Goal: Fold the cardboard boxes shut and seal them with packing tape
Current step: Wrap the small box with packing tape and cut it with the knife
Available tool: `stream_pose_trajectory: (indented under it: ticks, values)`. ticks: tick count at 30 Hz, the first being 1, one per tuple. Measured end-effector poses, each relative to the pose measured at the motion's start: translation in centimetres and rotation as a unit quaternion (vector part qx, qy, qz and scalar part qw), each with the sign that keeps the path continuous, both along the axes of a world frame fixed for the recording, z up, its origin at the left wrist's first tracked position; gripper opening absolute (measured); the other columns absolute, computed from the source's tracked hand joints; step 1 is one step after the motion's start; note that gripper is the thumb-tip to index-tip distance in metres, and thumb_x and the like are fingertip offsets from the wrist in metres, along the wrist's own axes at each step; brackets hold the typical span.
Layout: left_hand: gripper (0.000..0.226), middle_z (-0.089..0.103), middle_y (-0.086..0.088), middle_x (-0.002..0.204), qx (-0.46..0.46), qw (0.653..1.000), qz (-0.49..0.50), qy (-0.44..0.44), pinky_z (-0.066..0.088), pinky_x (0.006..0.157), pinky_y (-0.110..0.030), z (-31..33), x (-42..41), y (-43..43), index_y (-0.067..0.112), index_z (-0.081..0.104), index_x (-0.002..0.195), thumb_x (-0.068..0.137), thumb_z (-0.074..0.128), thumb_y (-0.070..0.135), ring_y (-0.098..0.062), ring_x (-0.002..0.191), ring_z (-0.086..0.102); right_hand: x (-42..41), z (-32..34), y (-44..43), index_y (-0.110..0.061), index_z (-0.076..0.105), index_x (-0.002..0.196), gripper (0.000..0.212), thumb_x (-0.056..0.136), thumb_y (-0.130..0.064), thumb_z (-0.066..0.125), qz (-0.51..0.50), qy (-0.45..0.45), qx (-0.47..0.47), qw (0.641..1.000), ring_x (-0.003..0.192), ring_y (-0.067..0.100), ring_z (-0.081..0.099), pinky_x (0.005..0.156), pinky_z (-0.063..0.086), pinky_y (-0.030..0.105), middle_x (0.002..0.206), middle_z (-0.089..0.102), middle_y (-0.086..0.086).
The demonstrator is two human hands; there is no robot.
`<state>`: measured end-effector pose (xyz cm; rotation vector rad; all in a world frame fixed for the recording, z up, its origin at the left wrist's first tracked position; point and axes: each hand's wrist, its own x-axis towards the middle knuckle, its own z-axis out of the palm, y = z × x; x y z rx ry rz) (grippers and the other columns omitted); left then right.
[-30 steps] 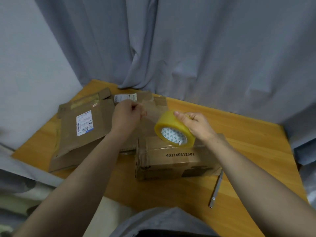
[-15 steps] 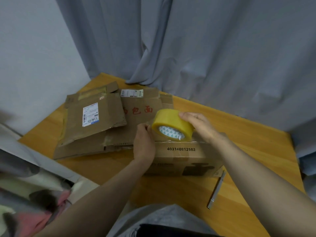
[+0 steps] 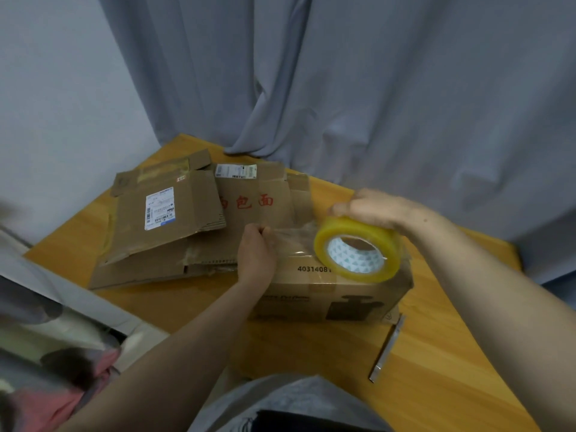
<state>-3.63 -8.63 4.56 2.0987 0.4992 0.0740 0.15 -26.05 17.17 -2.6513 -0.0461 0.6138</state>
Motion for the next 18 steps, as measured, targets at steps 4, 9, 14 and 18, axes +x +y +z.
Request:
stream_pose_trajectory:
  ticks: [4, 9, 14, 18]
  values:
    - [0.014, 0.058, -0.005, 0.099, -0.087, 0.996, 0.017, -0.029, 0.045, 0.078, -0.032, -0.3, -0.1, 0.6, 0.016, 0.049, 0.097, 0.101, 0.04, 0.025, -0.02, 0.09, 0.055, -0.2, -0.5, 0.5, -0.012, 0.06, 0.073, 0.048, 0.088, -0.056, 0.051, 0.057, -0.003, -0.103, 0.993, 0.068, 0.019, 0.053, 0.059, 0.039, 0.029, 0.078, 0.057, 0.005]
    - [0.024, 0.055, -0.011, 0.077, -0.321, 0.944, 0.056, -0.054, 0.044, 0.076, -0.043, -0.6, -0.7, 1.9, 0.013, 0.052, 0.079, 0.099, 0.04, 0.015, -0.028, 0.078, 0.053, -0.4, -1.1, 2.8, -0.018, 0.045, 0.061, 0.05, 0.087, -0.061, 0.051, 0.096, -0.028, -0.136, 0.986, 0.062, 0.013, 0.044, 0.052, 0.031, 0.028, 0.069, 0.046, -0.003]
    - [0.024, 0.053, -0.008, 0.077, -0.237, 0.96, 0.006, -0.151, 0.041, 0.067, -0.036, 0.4, -2.2, 1.9, 0.015, 0.052, 0.078, 0.099, 0.043, 0.019, -0.023, 0.072, 0.049, -0.2, -1.3, 3.5, -0.02, 0.045, 0.063, 0.047, 0.085, -0.061, 0.051, 0.105, -0.038, -0.154, 0.982, 0.069, 0.017, 0.048, 0.053, 0.032, 0.028, 0.07, 0.046, -0.004]
    - [0.017, 0.055, -0.003, 0.093, -0.103, 0.987, 0.024, -0.119, 0.043, 0.069, -0.028, 0.1, -3.9, 2.8, 0.015, 0.055, 0.093, 0.099, 0.043, 0.026, -0.015, 0.083, 0.052, -0.4, -1.3, 4.2, -0.02, 0.044, 0.062, 0.047, 0.086, -0.06, 0.051, 0.121, -0.035, -0.165, 0.978, 0.062, 0.013, 0.045, 0.051, 0.031, 0.028, 0.068, 0.046, -0.004]
